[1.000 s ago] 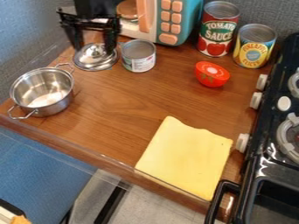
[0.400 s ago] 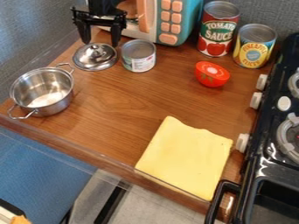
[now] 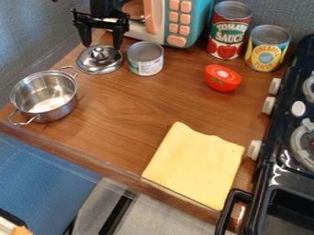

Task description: Put the lid over the yellow cloth

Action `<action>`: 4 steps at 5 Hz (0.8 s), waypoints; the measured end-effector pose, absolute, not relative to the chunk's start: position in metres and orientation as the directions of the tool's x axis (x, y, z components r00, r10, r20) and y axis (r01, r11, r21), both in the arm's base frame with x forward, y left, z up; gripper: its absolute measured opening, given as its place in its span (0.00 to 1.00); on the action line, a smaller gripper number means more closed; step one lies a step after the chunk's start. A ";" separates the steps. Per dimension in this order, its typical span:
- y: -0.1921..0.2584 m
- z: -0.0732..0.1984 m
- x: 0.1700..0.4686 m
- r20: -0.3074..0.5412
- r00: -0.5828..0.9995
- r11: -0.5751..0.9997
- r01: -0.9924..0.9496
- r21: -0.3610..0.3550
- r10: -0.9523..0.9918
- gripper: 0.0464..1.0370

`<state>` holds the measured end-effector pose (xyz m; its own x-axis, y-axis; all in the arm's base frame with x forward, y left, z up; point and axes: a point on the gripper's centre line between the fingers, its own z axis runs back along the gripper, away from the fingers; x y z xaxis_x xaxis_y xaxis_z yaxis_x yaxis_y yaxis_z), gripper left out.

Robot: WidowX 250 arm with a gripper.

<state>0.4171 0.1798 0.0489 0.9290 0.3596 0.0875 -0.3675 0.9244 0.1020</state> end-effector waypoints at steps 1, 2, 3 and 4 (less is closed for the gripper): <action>0.179 0.039 0.410 0.068 0.932 0.927 -0.361 0.105 0.355 0.90; 0.180 0.039 0.402 0.075 0.932 0.927 -0.360 0.102 0.354 0.66; 0.186 0.041 0.396 0.085 0.930 0.926 -0.364 0.103 0.357 0.37; 0.186 0.040 0.395 0.074 0.933 0.928 -0.359 0.098 0.353 0.24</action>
